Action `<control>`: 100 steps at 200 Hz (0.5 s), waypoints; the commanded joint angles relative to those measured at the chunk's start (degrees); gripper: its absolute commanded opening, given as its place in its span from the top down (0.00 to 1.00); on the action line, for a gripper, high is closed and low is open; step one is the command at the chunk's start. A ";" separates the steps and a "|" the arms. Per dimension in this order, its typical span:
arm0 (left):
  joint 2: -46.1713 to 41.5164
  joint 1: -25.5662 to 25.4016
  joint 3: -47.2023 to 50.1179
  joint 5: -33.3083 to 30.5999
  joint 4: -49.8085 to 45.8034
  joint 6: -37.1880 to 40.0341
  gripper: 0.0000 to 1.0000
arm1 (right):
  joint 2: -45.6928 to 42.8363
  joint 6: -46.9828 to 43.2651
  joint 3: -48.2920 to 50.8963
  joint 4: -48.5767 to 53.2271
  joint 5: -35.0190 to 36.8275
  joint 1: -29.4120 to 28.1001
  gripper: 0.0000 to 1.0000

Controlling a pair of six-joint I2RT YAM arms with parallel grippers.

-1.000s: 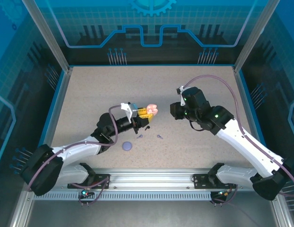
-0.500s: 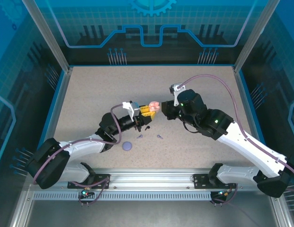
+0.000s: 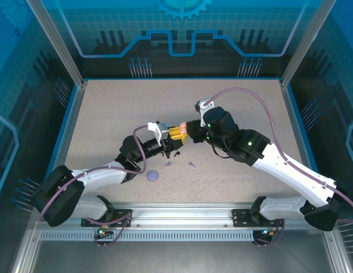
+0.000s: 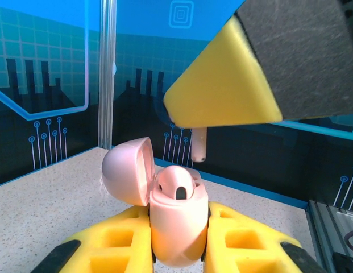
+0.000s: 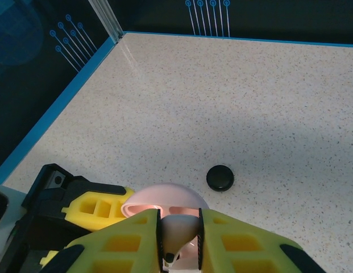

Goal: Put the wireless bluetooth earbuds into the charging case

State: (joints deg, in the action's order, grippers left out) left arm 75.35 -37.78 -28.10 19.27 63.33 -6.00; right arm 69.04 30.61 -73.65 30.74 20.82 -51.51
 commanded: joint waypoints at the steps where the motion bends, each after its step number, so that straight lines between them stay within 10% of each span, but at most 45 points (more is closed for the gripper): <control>1: 0.32 -0.62 -1.88 -0.46 2.85 -0.15 1.00 | 0.63 -0.71 -1.74 -0.23 2.06 -1.07 0.79; 100: 0.32 -0.59 -1.96 -0.72 2.77 0.00 1.00 | 1.38 -0.60 -1.49 2.16 1.42 -1.14 0.79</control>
State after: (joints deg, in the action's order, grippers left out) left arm 75.40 -38.00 -28.38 19.27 63.31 -6.00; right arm 70.30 30.44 -73.65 31.40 22.33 -51.77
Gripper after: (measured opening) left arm 0.207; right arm 0.216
